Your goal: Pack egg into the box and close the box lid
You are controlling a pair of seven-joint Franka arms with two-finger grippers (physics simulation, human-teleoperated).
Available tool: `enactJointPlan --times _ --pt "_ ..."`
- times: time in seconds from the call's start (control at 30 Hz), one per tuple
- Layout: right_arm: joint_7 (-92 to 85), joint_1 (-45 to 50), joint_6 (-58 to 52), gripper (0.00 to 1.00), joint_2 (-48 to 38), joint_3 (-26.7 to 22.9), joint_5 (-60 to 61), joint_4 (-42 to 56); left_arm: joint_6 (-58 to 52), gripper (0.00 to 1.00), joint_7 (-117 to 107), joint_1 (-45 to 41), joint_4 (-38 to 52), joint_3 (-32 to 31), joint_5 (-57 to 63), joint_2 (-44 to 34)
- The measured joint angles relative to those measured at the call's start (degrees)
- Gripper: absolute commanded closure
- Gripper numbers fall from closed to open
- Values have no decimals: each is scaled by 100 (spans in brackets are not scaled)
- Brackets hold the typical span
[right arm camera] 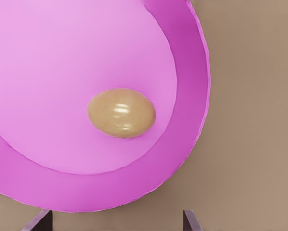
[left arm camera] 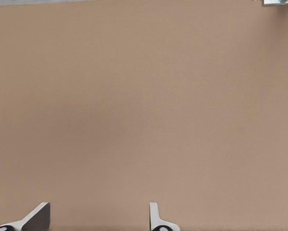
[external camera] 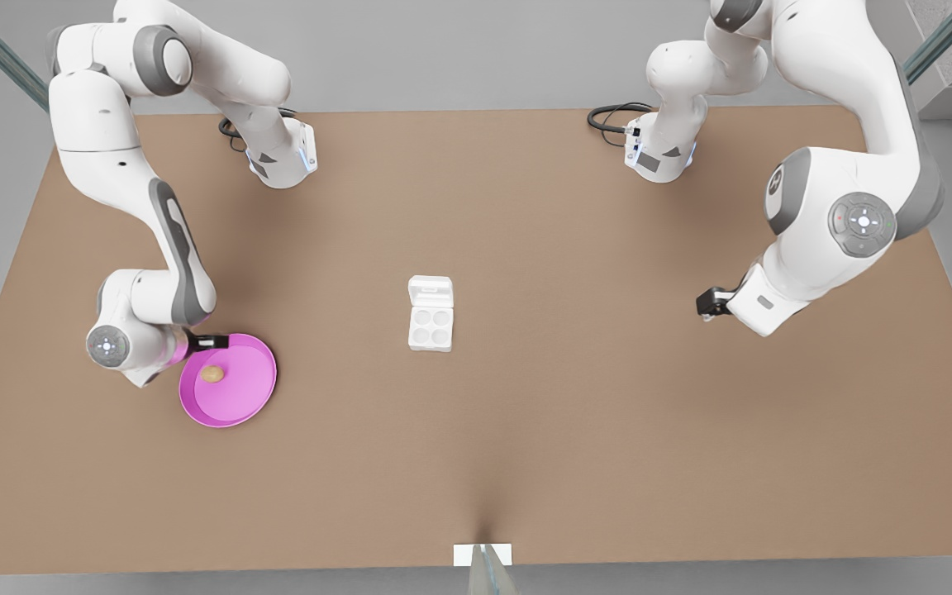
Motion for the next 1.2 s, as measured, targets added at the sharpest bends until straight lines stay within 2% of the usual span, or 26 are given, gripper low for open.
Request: enactJointPlan --times 0.1,0.2,0.37,0.47,0.53,0.63,0.97,1.2 --pt "807 -425 603 0 188 480 -54 76 -14 0 -58 -19 7 -12 40 -7" --pt "1518 -480 799 0 132 614 -78 127 -18 0 -109 -24 15 -37 75 -10" --pt "2975 -688 601 0 -575 934 -98 -139 -25 0 -189 -53 17 -73 104 -24" --pt "3884 -770 574 0 -473 1009 -91 -140 -22 0 -230 -51 19 -74 129 -11" --pt "4472 -985 751 0 -595 1046 -72 -621 -20 0 -254 -49 19 -74 138 -11" --pt "5333 -1472 1185 0 -752 1418 -76 -1146 -21 0 -285 -56 19 -75 144 -15" --pt "6793 -1644 1226 0 -743 1474 -395 -1267 7 0 -359 -57 10 -77 141 -8" --pt "7539 -1747 1914 0 -255 1425 -480 -1283 21 0 -393 -57 10 -83 142 8"
